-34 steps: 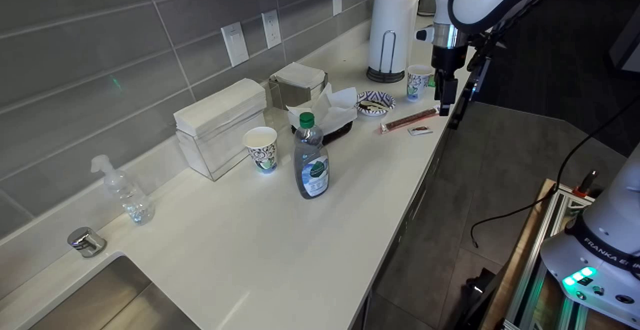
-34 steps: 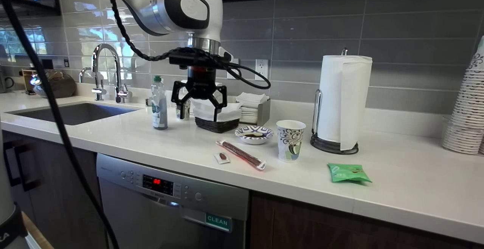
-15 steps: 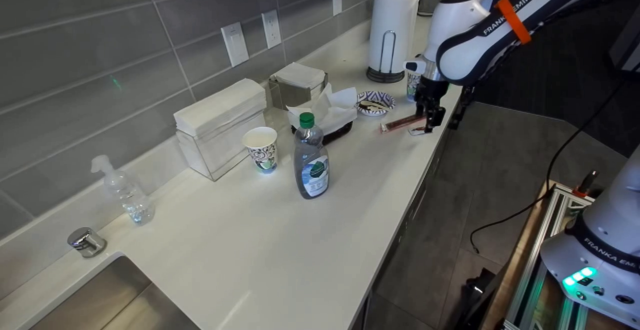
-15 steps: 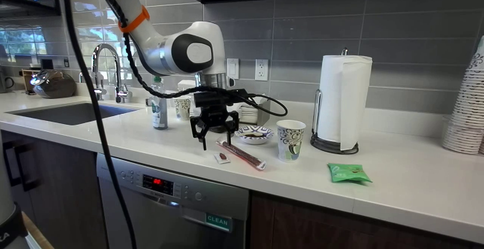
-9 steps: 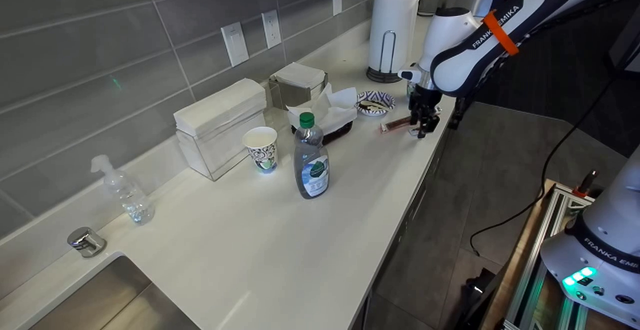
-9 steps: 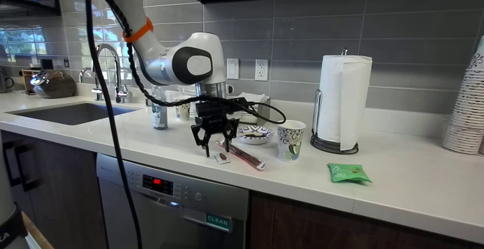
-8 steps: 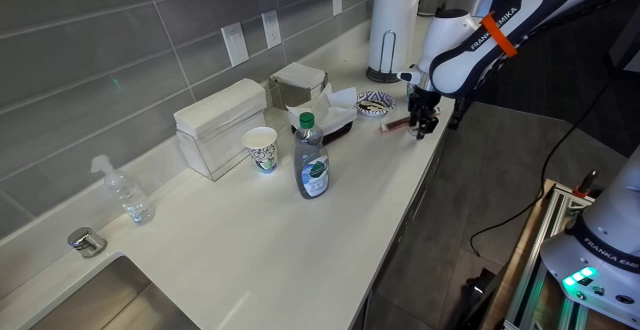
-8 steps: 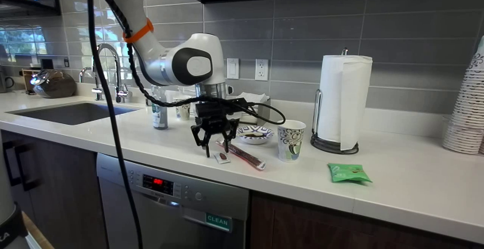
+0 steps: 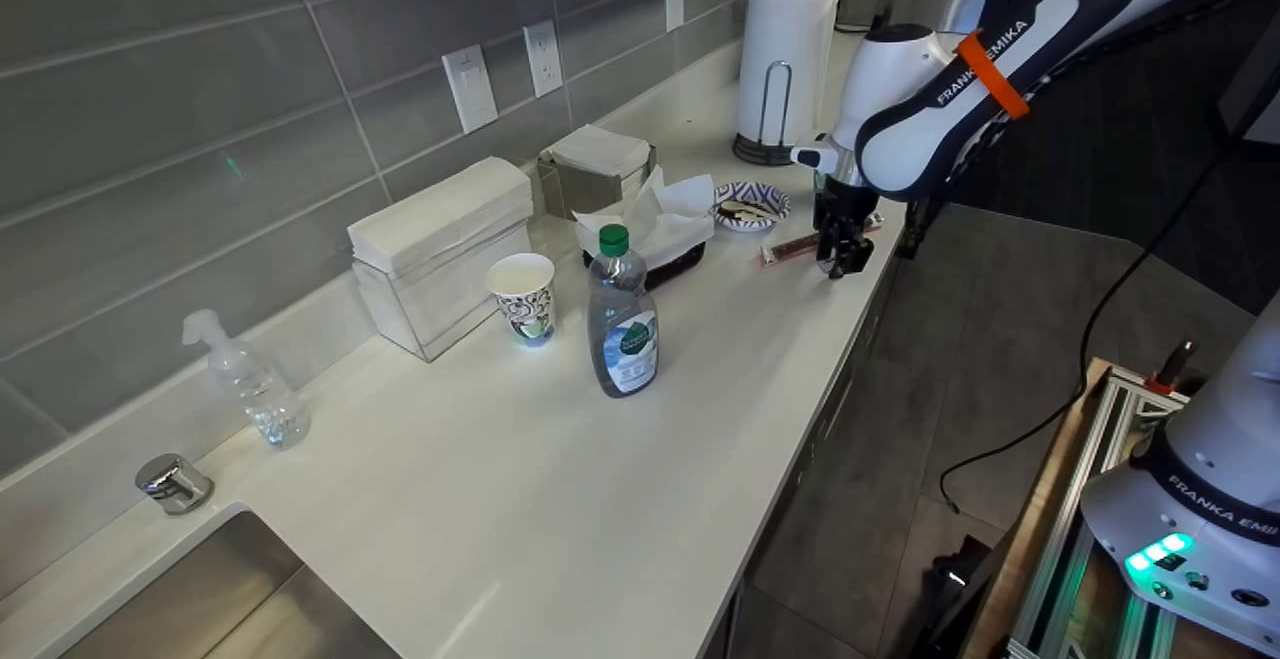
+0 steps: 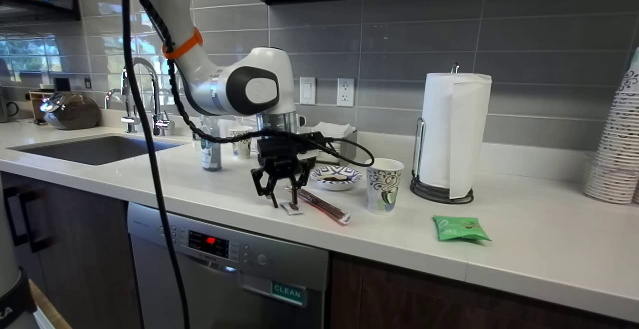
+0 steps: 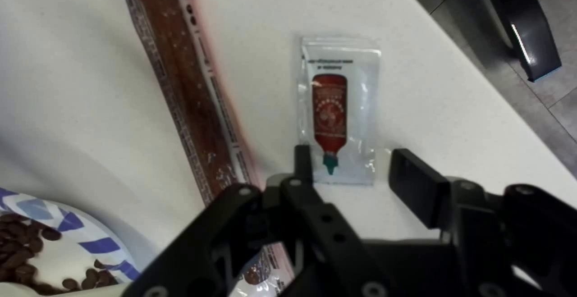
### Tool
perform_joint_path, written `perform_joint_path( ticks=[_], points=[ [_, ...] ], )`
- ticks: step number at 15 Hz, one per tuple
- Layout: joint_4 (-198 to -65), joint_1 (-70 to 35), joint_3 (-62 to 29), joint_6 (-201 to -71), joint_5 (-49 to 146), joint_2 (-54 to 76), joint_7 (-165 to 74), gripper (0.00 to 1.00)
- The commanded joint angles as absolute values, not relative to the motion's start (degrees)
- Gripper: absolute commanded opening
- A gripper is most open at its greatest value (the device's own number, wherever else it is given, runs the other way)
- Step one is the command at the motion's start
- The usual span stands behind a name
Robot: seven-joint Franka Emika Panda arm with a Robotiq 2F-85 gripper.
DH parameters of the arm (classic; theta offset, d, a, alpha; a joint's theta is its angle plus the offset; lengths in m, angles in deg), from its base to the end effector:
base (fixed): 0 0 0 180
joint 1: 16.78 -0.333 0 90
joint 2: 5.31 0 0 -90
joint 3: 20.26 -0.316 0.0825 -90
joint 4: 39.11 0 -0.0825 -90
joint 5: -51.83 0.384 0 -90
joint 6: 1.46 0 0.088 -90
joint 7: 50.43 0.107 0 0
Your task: Put the orange object in the basket
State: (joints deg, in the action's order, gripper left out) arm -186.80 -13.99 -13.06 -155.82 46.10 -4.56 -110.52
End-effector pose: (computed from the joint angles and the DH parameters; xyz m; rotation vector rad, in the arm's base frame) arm 0.4500 -0.0760 0.2665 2.6953 1.4074 0.0854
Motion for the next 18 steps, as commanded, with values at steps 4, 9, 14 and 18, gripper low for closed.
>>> perform_joint_path(
  ticks=[4,9,14,18],
  points=[
    [-186.9,-12.8,-14.0,-157.5,47.4,-3.7,-112.6,0.10],
    [-187.2,-13.0,-14.2,-156.4,48.0,-5.4,-112.6,0.00],
    [-186.2,-16.7,-15.8,-153.7,69.1,-15.1,-121.5,0.00],
    [-179.7,-22.6,-13.9,-156.9,79.7,-17.8,-124.0,0.00]
  ],
)
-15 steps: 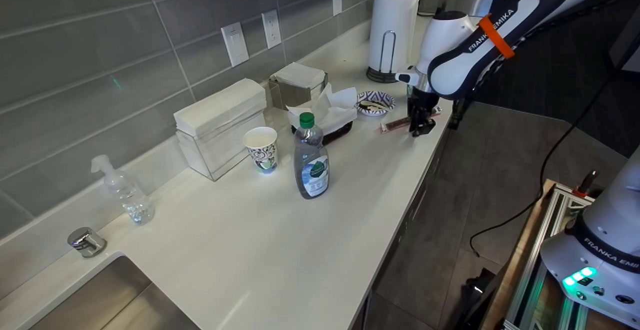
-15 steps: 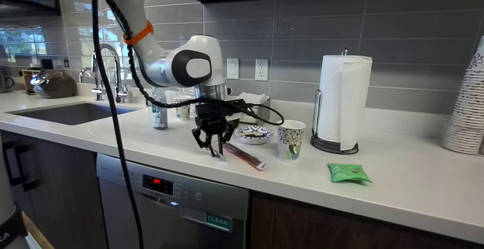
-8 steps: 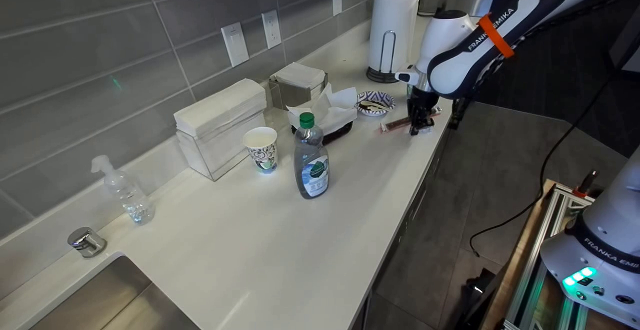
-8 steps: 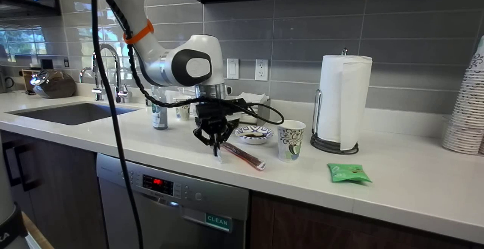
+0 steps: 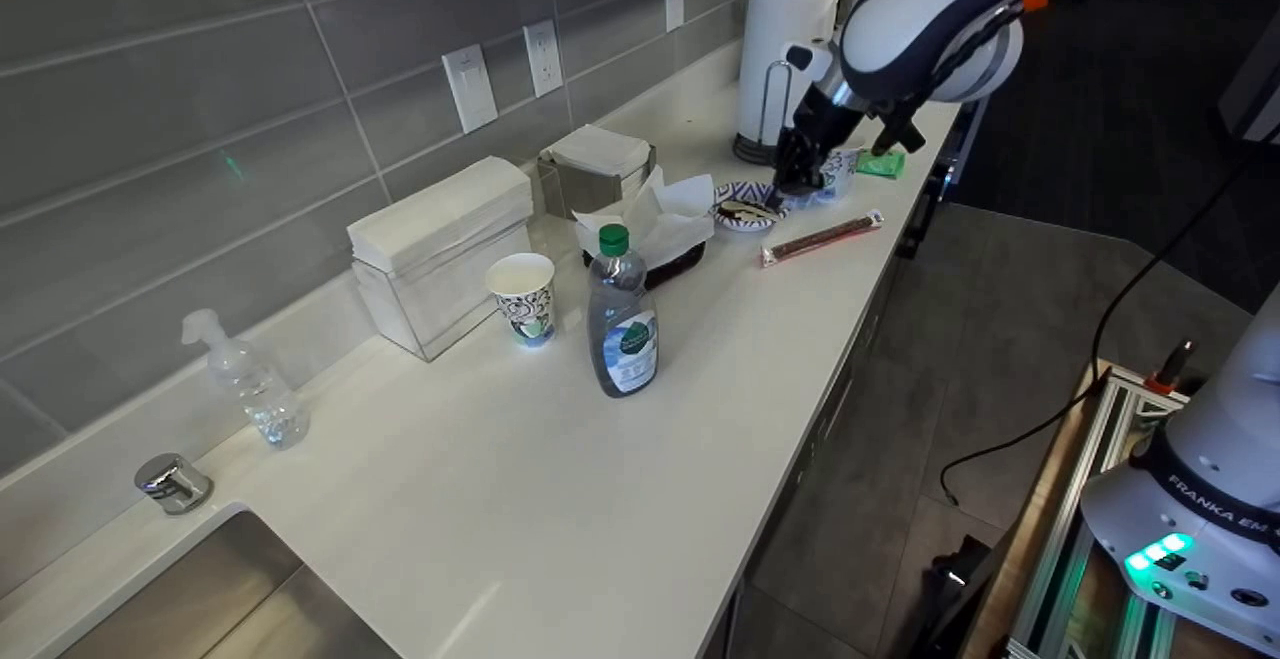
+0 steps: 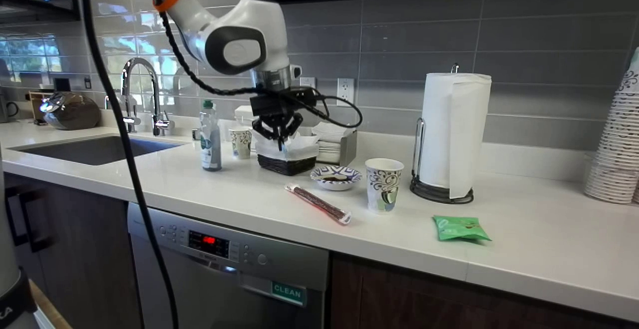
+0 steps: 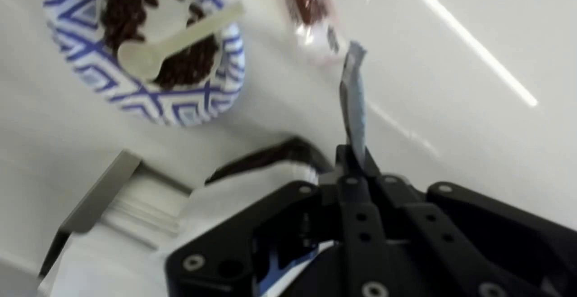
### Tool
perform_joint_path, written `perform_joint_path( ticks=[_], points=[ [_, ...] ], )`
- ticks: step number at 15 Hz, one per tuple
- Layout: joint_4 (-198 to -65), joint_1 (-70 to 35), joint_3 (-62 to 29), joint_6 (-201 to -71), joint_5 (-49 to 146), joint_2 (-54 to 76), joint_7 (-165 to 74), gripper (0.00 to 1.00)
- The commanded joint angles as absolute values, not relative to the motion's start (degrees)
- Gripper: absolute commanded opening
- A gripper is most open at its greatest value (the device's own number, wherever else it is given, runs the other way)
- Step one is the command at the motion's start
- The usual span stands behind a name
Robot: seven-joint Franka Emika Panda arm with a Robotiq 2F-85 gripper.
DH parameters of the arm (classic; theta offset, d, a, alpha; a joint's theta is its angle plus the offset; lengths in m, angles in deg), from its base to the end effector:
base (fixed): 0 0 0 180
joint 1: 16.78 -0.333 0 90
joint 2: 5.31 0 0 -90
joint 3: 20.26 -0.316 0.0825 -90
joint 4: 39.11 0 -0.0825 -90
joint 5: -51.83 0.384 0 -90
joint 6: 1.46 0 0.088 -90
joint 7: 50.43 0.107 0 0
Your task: Put the orange object in the basket
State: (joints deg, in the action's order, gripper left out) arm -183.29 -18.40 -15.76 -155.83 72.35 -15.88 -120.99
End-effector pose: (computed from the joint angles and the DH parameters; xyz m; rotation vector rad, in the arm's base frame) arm 0.4757 -0.0356 0.3828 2.7500 1.3017 0.6465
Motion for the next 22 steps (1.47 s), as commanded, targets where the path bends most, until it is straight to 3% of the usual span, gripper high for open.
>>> perform_joint_path(
  ticks=[1,8,18,19,20,22],
  points=[
    [-177.9,-24.4,-13.2,-158.2,82.5,-17.7,-125.8,0.00],
    [-160.4,-38.0,-5.6,-157.0,113.5,-9.5,-148.0,0.00],
    [-151.6,-33.6,-4.6,-144.5,125.9,7.0,-157.9,0.00],
    [-151.4,-27.1,-11.4,-144.5,123.8,7.6,-156.7,0.26],
    [-151.0,-26.4,-12.3,-144.3,123.3,8.2,-156.2,0.27],
    [-151.2,-24.2,-15.0,-143.8,120.0,8.6,-153.7,0.41]
  ],
)
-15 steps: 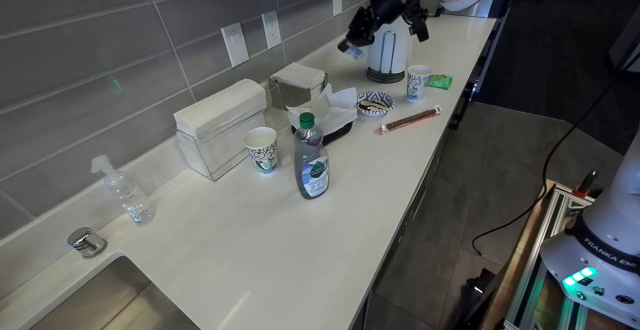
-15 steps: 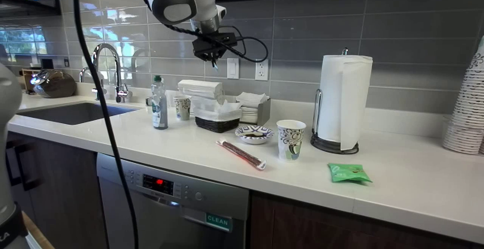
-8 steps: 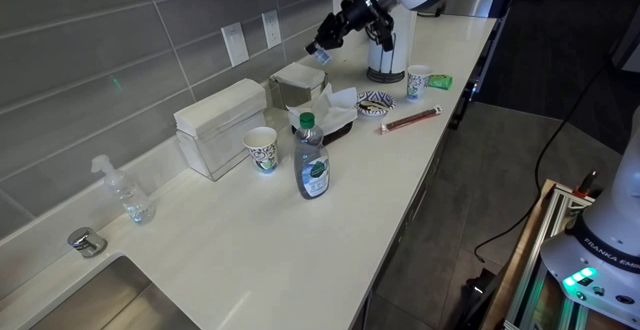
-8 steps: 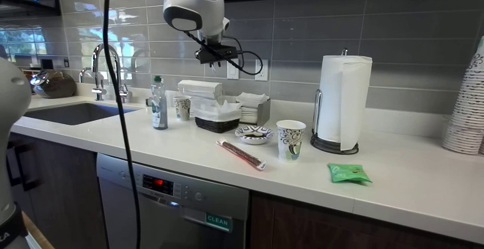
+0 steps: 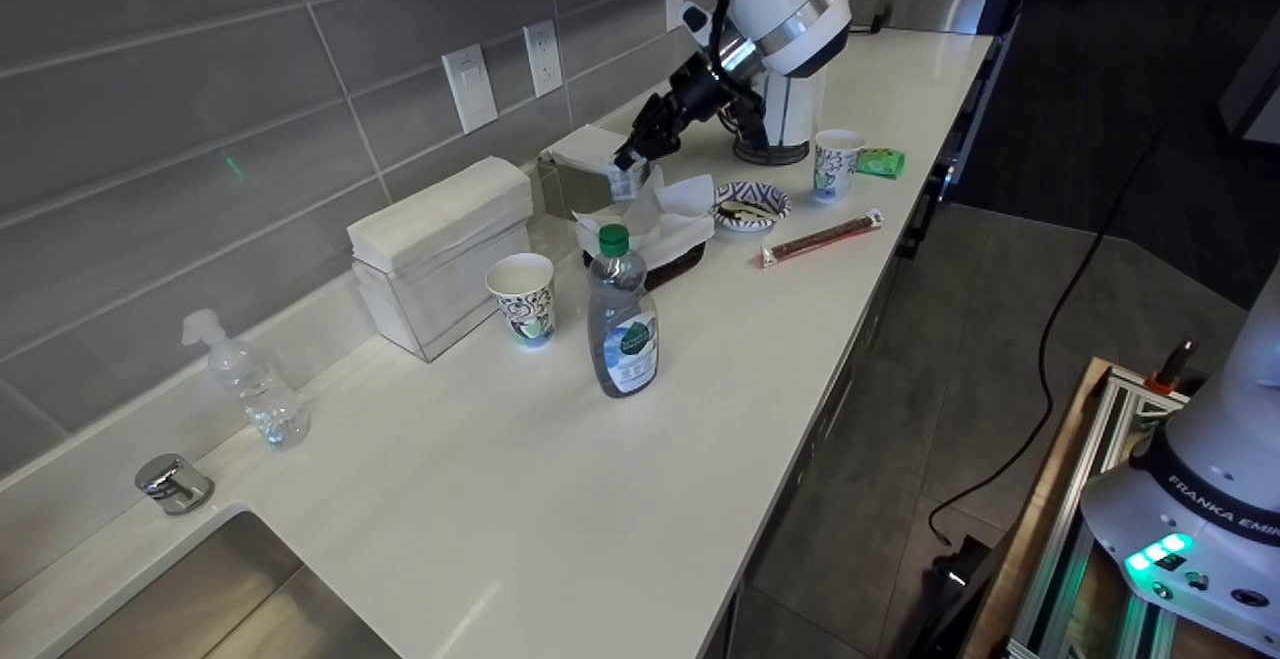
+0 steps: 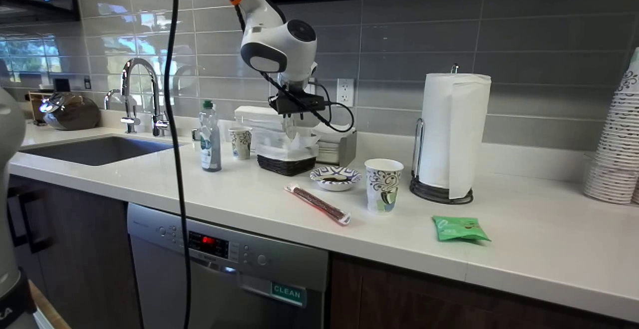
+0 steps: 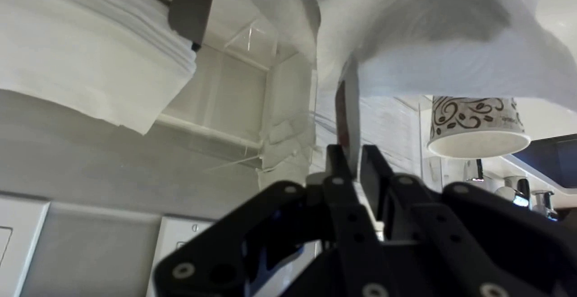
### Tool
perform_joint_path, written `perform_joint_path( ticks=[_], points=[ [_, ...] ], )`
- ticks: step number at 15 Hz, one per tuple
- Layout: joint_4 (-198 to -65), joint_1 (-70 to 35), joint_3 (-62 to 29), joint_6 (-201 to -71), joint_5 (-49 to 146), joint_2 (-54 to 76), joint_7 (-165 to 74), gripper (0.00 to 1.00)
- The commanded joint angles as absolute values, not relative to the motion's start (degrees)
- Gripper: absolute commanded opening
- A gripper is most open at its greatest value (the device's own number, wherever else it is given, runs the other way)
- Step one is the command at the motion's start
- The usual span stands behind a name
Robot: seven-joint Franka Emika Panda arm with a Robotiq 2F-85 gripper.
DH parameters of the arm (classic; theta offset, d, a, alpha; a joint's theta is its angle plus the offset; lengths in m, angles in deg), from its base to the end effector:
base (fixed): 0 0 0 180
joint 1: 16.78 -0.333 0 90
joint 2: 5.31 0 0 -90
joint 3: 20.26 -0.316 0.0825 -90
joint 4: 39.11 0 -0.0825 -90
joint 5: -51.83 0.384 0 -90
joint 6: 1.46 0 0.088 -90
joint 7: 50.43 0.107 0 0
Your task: Put the orange object in the basket
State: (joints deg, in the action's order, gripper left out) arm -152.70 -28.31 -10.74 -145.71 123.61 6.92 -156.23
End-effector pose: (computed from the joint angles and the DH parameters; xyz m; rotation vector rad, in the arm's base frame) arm 0.6206 0.0176 0.3899 -2.3330 -1.1869 -1.1571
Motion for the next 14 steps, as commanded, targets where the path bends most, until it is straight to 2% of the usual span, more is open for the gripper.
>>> perform_joint_path(
  ticks=[1,5,8,11,14],
  points=[
    [-151.7,-23.4,-15.8,-143.6,117.7,8.2,-151.9,0.47],
    [-155.6,-22.1,-16.3,-145.2,102.6,4.1,-137.0,0.78],
    [-160.7,-25.6,-10.3,-144.4,89.7,-0.8,-123.7,0.99],
    [-165.4,-26.2,-7.7,-139.1,75.9,-6.6,-110.9,1.00],
    [-169.0,-20.7,-12.8,-128.6,65.2,-12.0,-103.3,1.00]
  ],
)
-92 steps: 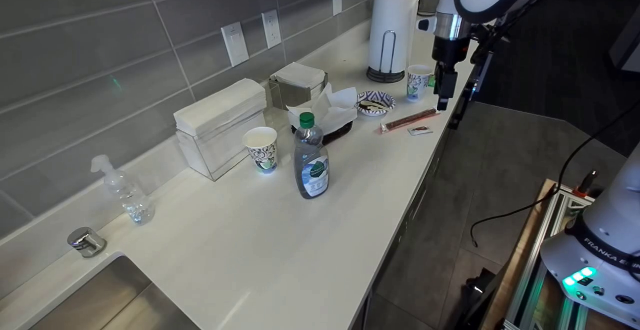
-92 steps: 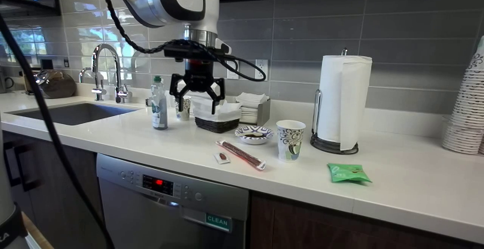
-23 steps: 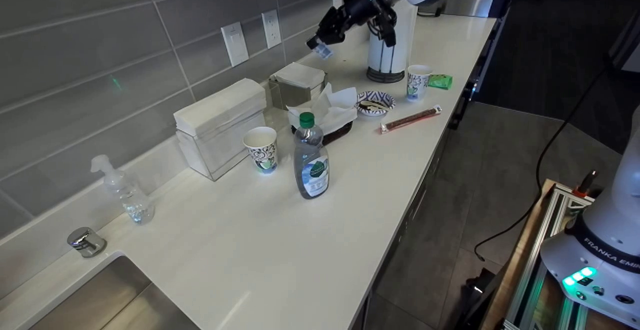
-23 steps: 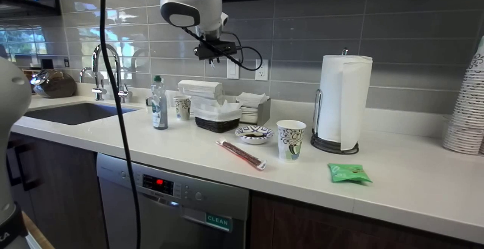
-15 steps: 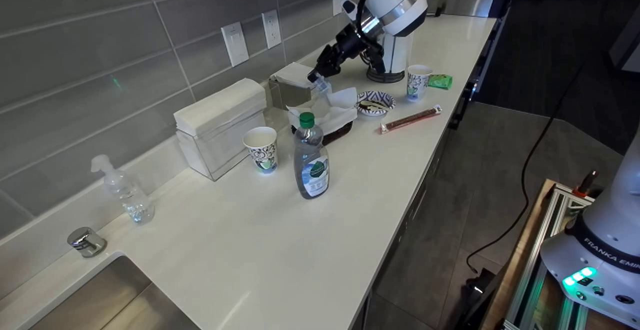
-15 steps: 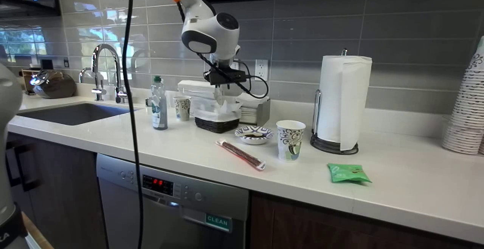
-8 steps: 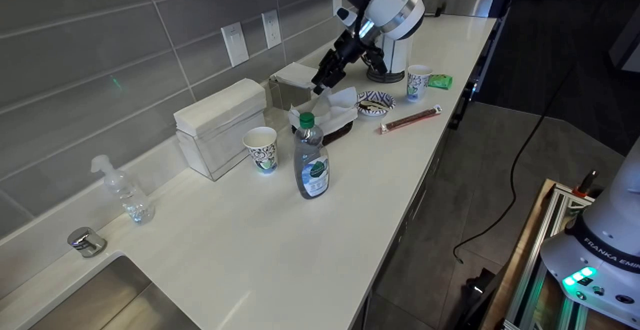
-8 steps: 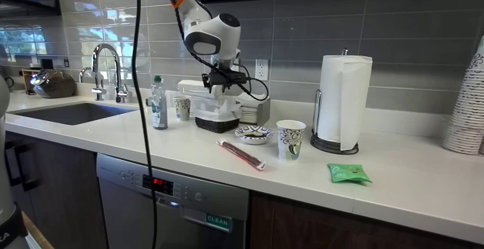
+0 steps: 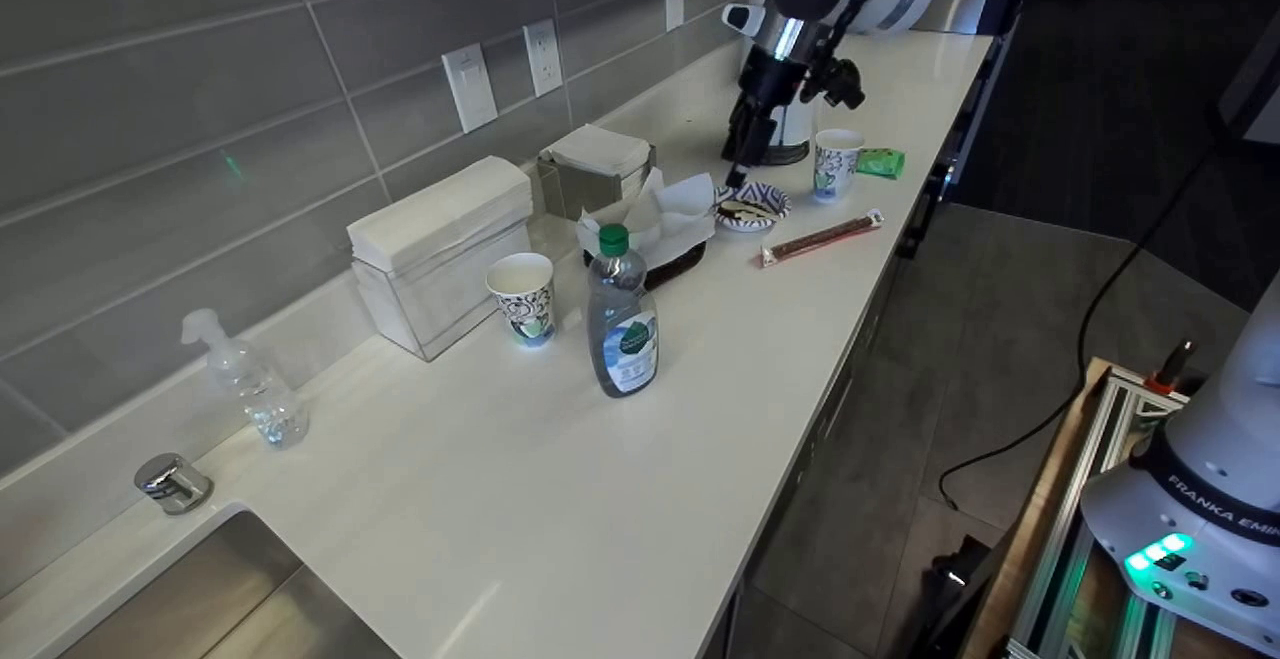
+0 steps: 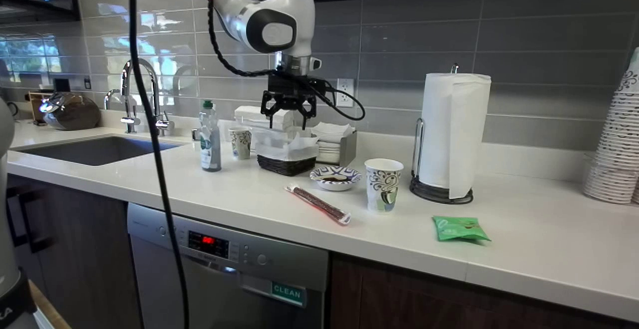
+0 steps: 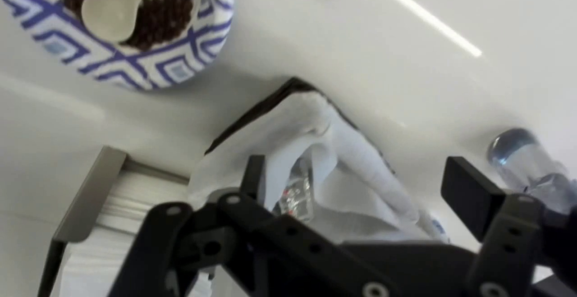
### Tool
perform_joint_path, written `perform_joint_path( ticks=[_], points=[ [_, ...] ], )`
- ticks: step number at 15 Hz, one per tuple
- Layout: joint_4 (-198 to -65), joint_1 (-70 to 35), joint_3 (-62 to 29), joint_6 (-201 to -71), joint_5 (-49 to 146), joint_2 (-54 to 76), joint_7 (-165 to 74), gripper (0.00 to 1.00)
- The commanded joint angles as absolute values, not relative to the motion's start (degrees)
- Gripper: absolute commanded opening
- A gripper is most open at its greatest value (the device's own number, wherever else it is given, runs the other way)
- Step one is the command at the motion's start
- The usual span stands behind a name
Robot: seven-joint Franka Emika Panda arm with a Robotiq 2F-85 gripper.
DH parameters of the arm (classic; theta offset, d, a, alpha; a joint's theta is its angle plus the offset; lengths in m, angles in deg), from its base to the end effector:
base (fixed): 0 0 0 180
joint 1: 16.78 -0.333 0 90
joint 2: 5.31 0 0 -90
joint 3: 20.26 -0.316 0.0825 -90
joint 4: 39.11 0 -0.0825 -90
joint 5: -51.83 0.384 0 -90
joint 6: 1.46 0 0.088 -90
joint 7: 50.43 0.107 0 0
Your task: Put the orange object in the basket
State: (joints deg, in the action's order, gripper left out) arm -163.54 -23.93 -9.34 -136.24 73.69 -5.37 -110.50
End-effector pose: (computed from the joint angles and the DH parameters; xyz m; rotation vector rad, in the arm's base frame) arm 0.5513 -0.0311 0.4119 -2.7540 -1.0630 -0.4582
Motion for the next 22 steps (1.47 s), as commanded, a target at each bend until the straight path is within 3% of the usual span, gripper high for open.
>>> perform_joint_path(
  ticks=[1,5,9,19,22],
  points=[
    [-170.3,-20.0,-13.6,-126.3,62.2,-13.6,-101.3,1.00],
    [-177.3,-18.4,-15.6,-122.8,52.0,-19.7,-98.1,1.00],
    [-183.4,-17.9,-14.2,-131.0,48.2,-22.0,-104.4,1.00],
    [-184.5,-18.1,-9.4,-143.2,53.2,-14.9,-126.0,1.00],
    [-183.1,-17.6,-9.8,-143.7,53.4,-11.8,-128.8,0.81]
  ],
)
